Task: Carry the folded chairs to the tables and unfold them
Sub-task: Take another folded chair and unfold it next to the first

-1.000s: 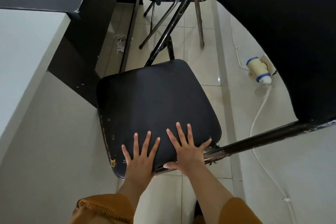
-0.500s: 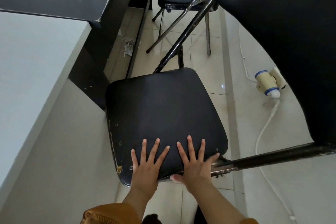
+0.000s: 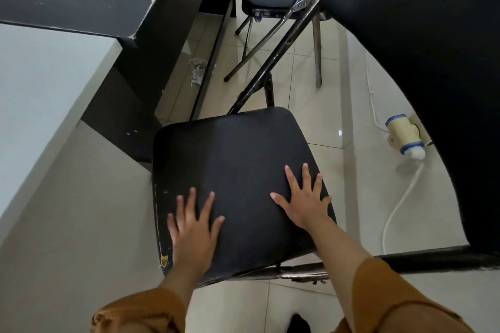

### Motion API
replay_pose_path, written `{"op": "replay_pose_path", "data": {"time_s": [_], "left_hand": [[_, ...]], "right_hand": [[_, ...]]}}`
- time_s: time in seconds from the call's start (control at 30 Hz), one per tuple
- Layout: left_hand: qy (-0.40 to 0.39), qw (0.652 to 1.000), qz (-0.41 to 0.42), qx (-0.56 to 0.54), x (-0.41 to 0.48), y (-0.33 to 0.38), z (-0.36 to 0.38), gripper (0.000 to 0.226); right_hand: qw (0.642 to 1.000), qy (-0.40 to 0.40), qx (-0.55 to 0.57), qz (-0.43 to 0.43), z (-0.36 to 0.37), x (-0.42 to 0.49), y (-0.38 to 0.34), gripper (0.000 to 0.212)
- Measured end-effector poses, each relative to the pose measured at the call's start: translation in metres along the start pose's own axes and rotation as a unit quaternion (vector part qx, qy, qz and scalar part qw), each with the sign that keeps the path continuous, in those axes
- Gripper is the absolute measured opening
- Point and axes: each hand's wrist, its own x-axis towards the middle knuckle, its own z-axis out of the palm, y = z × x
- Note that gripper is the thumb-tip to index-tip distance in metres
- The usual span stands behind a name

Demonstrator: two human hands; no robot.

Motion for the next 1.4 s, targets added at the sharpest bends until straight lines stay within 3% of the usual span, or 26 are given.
{"op": "replay_pose_path", "data": {"time_s": [0.1, 0.2, 0.3, 0.37, 0.47, 0.7, 0.83, 0.93, 1.03, 1.17, 1.23, 1.4], "left_hand": [[-0.007, 0.984, -0.156, -0.086, 0.025, -0.008, -0.004, 0.079], [-0.016, 0.958, -0.235, -0.161, 0.038, -0.015, -0.014, 0.105], [-0.031, 0.935, -0.284, -0.211, 0.049, -0.022, -0.017, 0.121], [-0.045, 0.935, -0.285, -0.206, 0.054, -0.023, -0.019, 0.125], [-0.058, 0.937, -0.285, -0.195, 0.060, -0.021, -0.023, 0.127], [-0.075, 0.947, -0.219, -0.221, 0.070, -0.003, -0.019, 0.125], [-0.074, 0.948, -0.137, -0.277, 0.104, 0.033, -0.024, 0.111], [-0.084, 0.969, -0.073, -0.219, 0.138, 0.063, -0.037, 0.090], [-0.114, 0.984, -0.025, -0.131, 0.153, 0.087, -0.043, 0.076], [-0.155, 0.987, 0.016, -0.027, 0.141, 0.092, -0.029, 0.077], [-0.151, 0.988, 0.024, -0.012, 0.137, 0.090, -0.022, 0.077], [-0.164, 0.986, 0.019, 0.008, 0.140, 0.090, -0.019, 0.076]], "right_hand": [[0.998, 0.005, 0.049, 0.034, -0.006, 0.010, 0.002, 0.085], [0.987, 0.017, 0.134, 0.084, -0.019, 0.026, 0.012, 0.088], [0.937, -0.003, 0.315, 0.152, -0.024, 0.040, 0.030, 0.095], [0.887, -0.051, 0.421, 0.184, -0.028, 0.049, 0.041, 0.091], [0.844, -0.111, 0.493, 0.181, -0.033, 0.056, 0.049, 0.077], [0.796, -0.082, 0.571, 0.184, -0.034, 0.045, 0.079, 0.061], [0.761, -0.025, 0.608, 0.227, -0.033, 0.050, 0.109, 0.075], [0.798, 0.003, 0.539, 0.268, -0.039, 0.059, 0.117, 0.096], [0.864, 0.078, 0.396, 0.301, -0.043, 0.067, 0.108, 0.100], [0.953, 0.083, 0.203, 0.208, -0.035, 0.066, 0.079, 0.088], [0.970, 0.077, 0.141, 0.183, -0.029, 0.066, 0.073, 0.081], [0.975, 0.090, 0.105, 0.174, -0.023, 0.067, 0.073, 0.079]]}}
